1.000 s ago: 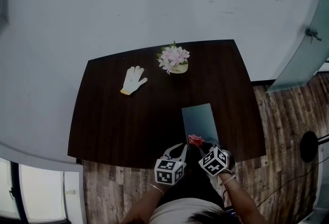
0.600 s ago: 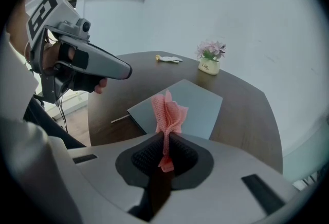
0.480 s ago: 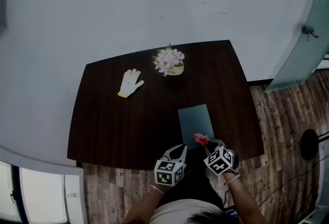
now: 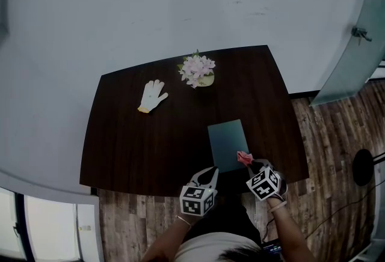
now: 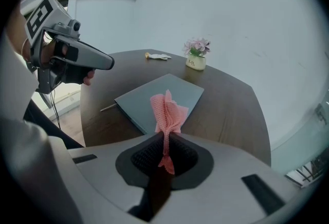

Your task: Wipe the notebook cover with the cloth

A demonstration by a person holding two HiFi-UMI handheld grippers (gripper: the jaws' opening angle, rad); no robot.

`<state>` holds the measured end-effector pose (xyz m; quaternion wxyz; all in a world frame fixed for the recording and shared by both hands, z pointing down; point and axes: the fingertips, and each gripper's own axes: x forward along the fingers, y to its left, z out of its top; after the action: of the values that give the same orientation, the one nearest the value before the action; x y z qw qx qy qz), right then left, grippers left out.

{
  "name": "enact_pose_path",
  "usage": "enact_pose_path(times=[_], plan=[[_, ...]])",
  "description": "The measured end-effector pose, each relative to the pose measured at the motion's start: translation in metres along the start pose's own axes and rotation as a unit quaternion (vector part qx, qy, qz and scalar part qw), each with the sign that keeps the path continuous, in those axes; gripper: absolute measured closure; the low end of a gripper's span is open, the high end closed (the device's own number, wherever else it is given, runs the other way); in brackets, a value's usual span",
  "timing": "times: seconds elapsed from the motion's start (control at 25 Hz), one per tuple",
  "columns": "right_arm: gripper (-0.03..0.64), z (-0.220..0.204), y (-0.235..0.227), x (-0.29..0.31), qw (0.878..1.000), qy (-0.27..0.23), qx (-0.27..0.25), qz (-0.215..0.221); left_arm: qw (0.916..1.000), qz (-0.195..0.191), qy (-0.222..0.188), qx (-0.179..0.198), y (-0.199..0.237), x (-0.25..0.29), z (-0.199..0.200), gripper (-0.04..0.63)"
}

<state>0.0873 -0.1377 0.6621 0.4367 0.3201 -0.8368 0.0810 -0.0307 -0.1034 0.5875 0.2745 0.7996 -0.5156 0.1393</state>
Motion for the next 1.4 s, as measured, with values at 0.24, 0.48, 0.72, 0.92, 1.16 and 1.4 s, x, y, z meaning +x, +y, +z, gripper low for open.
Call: enact_pose_path(times=[0.24, 0.48, 0.72, 0.92, 1.16, 1.4], plan=[[0.584, -0.013, -0.016, -0.008, 0.999, -0.004, 0.028, -0.020, 1.0000, 0.003, -0.003, 0.001, -0.001, -0.006, -0.001, 0.577], [0.584, -0.006, -0.026, -0.024, 0.996, -0.038, 0.057, -0.048, 0.9999, 0.004, -0.009, 0.005, -0.001, -0.010, 0.001, 0.577], [0.584, 0.016, -0.022, -0.044, 0.991, -0.084, 0.079, -0.067, 0.9995, 0.007, -0.023, 0.021, -0.001, -0.022, 0.008, 0.577], [0.584, 0.040, -0.014, -0.066, 0.984, -0.124, 0.097, -0.080, 0.9986, 0.008, -0.043, 0.030, 0.001, -0.035, 0.018, 0.577], [0.584, 0.065, 0.001, -0.093, 0.977, -0.163, 0.101, -0.093, 0.9962, 0.007, -0.074, 0.044, 0.000, -0.059, 0.034, 0.577], [0.584, 0.084, 0.021, -0.125, 0.967, -0.203, 0.100, -0.114, 0.9923, -0.004, -0.106, 0.064, -0.011, -0.088, 0.050, 0.577]])
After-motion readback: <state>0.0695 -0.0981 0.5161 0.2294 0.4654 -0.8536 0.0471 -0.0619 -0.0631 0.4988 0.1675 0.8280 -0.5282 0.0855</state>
